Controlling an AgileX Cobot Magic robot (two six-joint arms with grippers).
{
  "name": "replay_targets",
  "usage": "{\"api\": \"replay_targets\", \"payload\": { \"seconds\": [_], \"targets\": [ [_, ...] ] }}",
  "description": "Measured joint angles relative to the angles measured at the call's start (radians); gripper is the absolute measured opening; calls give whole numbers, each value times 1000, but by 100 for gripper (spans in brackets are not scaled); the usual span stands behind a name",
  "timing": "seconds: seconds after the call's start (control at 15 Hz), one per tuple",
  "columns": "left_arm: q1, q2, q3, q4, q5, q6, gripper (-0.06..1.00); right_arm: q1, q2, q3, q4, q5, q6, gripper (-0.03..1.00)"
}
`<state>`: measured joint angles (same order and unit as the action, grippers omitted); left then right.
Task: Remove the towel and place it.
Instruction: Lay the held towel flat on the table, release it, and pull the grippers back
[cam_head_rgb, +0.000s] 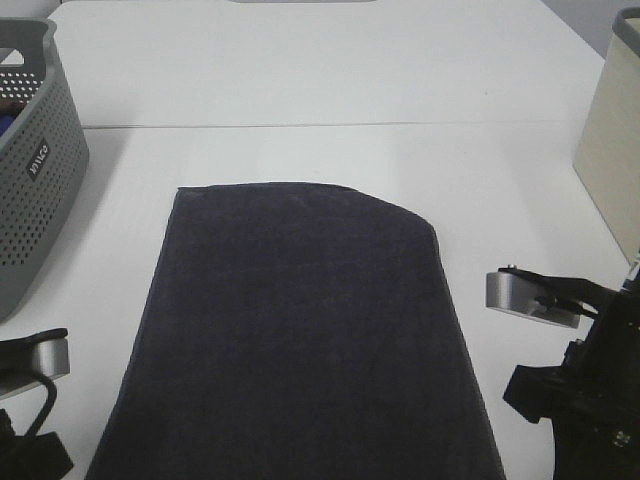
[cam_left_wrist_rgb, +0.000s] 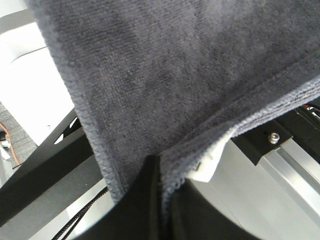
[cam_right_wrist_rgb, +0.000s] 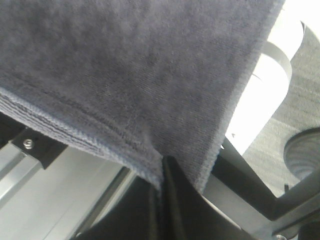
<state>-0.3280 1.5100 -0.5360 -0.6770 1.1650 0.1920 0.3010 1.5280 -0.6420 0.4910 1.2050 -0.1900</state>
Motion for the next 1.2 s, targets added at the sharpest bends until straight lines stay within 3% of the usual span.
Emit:
{"api": "replay_targets", "payload": {
  "seconds": [0.53,0.87,1.2],
  "targets": [
    [0,312,-205,80,23,32,0,-5,260,-10,0,-87,-103,1],
    [0,511,-276,93,29,75,0,-10,309,-11,10,-125,-130,1],
    [0,518,-277,93,30,62,0,-10,309,-11,15,-131,-130,1]
  ]
}}
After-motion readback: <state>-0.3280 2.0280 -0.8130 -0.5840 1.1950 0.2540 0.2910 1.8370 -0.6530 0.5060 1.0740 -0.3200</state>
